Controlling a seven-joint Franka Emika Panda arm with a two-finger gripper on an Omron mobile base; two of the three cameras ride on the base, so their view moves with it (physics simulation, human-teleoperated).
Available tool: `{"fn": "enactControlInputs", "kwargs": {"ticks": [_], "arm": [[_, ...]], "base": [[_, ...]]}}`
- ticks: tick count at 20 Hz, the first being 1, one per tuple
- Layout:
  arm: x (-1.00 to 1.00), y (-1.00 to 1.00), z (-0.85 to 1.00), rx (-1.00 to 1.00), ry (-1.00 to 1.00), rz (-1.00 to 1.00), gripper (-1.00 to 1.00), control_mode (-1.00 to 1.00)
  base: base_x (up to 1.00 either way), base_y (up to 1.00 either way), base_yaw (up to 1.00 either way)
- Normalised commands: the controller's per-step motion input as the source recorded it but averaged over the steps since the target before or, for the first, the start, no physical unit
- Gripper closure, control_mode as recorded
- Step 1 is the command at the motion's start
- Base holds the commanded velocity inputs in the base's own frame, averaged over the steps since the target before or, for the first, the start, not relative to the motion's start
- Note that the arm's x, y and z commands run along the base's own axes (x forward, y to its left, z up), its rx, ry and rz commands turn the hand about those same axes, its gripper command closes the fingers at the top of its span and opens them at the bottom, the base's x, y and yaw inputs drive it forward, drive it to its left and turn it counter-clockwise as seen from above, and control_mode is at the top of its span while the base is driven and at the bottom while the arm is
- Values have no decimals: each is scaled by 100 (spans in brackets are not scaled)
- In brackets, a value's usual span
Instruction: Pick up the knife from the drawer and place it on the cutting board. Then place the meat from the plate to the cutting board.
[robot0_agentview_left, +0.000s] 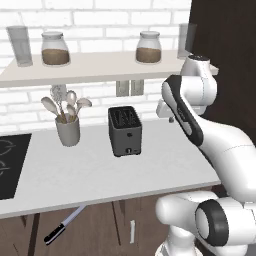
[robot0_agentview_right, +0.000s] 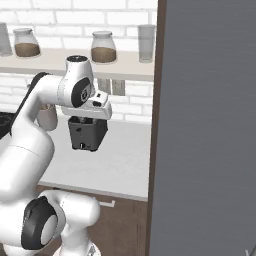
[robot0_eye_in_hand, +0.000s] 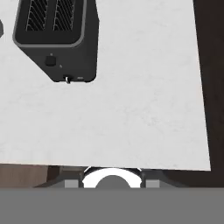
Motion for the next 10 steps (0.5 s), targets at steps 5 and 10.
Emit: {"fn": "enactControlInputs", "kwargs": {"ticks": [5,10], "arm": [[-49,0,-13,0,1,0,-100,-100],[-84,0,-41,0,6,0,-100,-100]], "base": [[0,0,0],[0,0,0]]}}
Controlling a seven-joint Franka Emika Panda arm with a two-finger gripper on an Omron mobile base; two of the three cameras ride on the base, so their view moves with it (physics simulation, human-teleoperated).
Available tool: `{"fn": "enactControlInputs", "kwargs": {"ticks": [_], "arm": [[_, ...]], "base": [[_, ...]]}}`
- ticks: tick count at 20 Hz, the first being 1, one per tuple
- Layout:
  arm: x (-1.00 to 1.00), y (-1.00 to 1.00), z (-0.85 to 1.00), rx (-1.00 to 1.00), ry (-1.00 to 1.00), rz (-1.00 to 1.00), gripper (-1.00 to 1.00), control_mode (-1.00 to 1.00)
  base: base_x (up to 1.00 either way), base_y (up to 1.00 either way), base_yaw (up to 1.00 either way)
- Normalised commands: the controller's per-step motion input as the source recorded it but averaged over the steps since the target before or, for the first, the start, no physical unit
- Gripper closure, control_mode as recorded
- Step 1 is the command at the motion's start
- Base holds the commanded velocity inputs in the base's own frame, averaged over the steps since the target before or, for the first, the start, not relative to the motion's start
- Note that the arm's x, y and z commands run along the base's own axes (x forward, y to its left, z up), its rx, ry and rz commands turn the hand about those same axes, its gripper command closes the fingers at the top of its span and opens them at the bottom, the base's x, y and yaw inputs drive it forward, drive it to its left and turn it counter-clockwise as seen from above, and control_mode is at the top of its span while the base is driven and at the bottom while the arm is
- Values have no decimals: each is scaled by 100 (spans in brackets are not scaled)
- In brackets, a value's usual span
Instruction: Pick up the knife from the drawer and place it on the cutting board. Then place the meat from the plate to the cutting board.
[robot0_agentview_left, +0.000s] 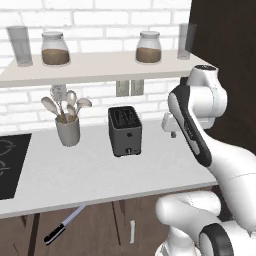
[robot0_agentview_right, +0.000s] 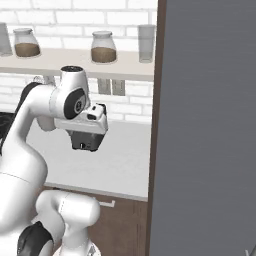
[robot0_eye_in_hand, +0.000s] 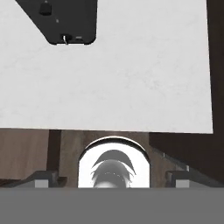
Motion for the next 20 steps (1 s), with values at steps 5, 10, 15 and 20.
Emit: {"fn": "enactControlInputs", "kwargs": {"ticks": [5,10,15,20], "arm": [[-54,2,-62,0,6,0,-100,-100],[-32,5,-72,0,5,0,-100,-100],[-10,7,-42,0,5,3,-100,100],[0,0,0,0,0,0,-100,100]], "base": [[0,0,0],[0,0,0],[-3,2,7],[-2,3,36]]}}
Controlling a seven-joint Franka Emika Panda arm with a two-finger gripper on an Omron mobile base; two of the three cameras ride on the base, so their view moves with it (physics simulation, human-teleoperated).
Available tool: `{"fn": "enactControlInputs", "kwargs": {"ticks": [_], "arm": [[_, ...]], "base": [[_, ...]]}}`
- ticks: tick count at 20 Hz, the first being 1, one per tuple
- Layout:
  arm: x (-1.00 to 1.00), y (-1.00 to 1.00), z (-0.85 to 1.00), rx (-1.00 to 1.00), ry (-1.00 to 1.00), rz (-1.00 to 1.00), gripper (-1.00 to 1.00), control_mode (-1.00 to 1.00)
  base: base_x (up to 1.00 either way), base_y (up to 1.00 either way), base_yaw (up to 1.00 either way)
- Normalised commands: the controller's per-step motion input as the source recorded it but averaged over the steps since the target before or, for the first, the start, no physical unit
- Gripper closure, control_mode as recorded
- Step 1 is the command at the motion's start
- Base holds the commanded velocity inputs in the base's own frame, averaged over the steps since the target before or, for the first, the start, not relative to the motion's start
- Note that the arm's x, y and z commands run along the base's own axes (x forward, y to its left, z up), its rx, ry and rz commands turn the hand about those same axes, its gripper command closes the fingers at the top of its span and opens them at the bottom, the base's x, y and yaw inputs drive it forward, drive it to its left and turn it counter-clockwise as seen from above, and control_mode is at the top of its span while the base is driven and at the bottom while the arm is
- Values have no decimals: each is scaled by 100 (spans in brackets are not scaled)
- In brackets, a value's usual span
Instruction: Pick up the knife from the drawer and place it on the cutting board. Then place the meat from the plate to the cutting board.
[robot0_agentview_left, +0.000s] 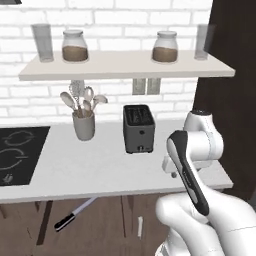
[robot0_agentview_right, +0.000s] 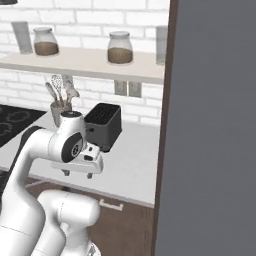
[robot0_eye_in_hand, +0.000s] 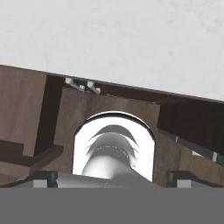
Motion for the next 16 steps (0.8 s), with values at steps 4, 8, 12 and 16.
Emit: {"fn": "enactControlInputs", "kwargs": {"ticks": [4,8,12,16], "arm": [[0,0,0,0,0,0,-100,100],[0,0,0,0,0,0,-100,100],[0,0,0,0,0,0,-100,100],[0,0,0,0,0,0,-100,100]], "base": [[0,0,49],[0,0,50],[-2,0,47],[-2,0,31]]}}
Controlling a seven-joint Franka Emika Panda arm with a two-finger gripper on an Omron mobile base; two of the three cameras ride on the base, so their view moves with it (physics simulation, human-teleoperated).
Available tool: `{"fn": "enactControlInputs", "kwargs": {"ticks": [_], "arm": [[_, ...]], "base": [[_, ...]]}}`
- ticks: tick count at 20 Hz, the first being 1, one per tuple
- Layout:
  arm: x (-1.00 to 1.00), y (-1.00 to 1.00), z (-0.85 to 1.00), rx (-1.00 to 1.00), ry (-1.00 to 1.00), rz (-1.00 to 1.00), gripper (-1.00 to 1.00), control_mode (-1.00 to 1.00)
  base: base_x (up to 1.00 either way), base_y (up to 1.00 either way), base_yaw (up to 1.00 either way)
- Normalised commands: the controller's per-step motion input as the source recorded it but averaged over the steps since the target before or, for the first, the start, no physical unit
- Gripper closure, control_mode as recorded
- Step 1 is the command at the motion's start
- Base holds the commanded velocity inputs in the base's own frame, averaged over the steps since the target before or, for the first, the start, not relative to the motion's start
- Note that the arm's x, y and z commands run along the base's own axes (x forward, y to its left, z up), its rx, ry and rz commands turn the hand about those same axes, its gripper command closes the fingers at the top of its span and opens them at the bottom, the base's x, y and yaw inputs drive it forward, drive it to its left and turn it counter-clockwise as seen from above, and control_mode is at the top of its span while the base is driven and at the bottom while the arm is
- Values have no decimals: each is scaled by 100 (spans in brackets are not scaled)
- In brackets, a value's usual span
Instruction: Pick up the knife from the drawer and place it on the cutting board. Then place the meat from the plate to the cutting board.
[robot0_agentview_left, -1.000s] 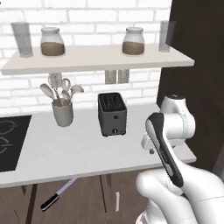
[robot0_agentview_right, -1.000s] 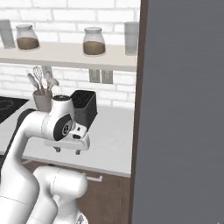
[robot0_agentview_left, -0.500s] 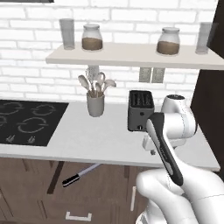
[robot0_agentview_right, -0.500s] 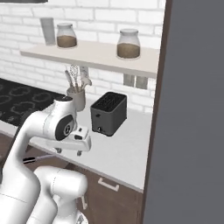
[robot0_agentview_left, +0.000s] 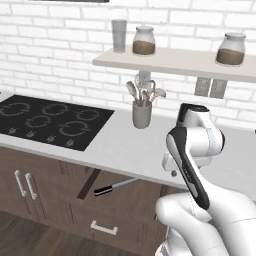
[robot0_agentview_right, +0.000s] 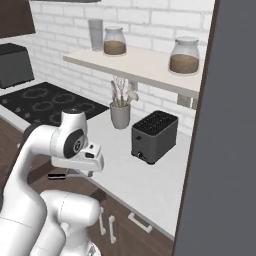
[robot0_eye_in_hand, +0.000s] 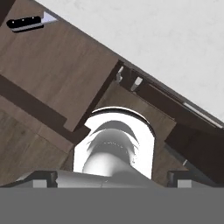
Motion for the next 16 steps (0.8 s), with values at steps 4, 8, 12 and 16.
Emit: {"fn": "enactControlInputs", "kwargs": {"ticks": [4,8,12,16], "arm": [[0,0,0,0,0,0,-100,-100],[0,52,-30,0,0,-12,-100,-100],[0,82,-48,0,0,-21,-100,-100],[0,94,-51,1,1,-28,-100,-100]], "base": [[0,0,0],[0,0,0],[0,0,0],[0,0,0]]}}
